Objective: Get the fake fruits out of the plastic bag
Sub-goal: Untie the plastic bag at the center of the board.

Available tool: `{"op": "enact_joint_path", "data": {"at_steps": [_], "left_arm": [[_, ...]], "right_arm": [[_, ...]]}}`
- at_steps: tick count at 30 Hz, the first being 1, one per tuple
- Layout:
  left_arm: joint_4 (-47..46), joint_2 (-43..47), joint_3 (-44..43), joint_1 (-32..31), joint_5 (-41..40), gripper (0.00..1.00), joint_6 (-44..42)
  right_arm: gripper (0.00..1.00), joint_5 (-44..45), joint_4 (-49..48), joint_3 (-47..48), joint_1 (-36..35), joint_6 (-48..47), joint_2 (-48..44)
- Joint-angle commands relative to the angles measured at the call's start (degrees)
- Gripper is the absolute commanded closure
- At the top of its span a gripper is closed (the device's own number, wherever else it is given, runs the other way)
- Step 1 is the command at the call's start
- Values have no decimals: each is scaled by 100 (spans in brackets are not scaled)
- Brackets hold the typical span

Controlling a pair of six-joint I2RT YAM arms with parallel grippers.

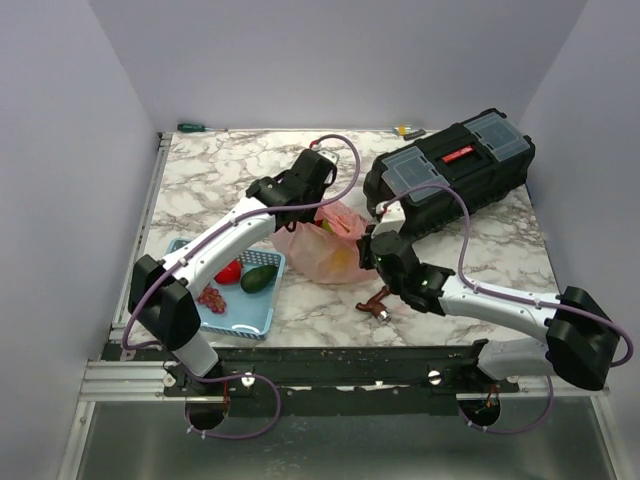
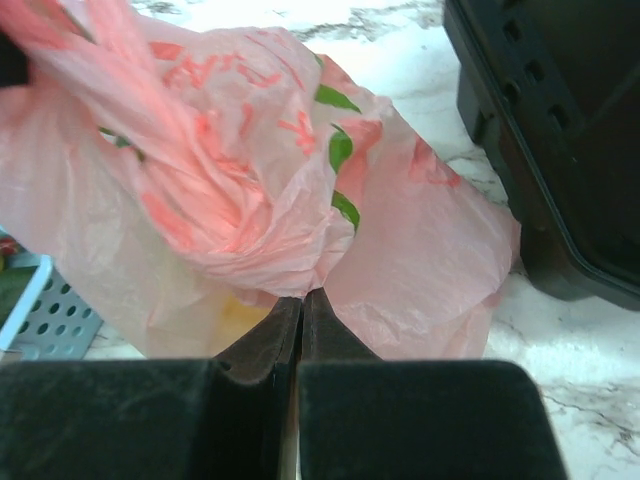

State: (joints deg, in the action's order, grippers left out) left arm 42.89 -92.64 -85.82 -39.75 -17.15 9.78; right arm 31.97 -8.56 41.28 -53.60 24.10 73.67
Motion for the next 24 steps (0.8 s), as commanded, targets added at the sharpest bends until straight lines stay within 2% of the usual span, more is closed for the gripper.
{"op": "enact_joint_path", "data": {"at_steps": [1, 8, 10, 14, 17, 20, 24], "left_arm": [[94, 294, -114, 147, -609, 100, 124], [42, 351, -30, 214, -544, 100, 94], [44, 345, 3, 215, -486, 100, 142], [960, 306, -485, 213, -341, 100, 524], [1245, 396, -510, 218, -552, 100, 615], [774, 606, 61, 213, -664, 100, 385], [83, 904, 748, 217, -335, 100, 230]], "right_arm": [[99, 14, -330, -484, 254, 460, -186], [99, -1564, -861, -885, 768, 682, -300], [97, -1670, -712, -762, 781, 678, -274], [92, -1634, -421, -527, 781, 430, -268], [90, -1608, -155, -310, 779, 255, -226], [87, -1755, -38, -157, 781, -37, -120], [80, -1818, 543, 210, 777, -344, -2]]}}
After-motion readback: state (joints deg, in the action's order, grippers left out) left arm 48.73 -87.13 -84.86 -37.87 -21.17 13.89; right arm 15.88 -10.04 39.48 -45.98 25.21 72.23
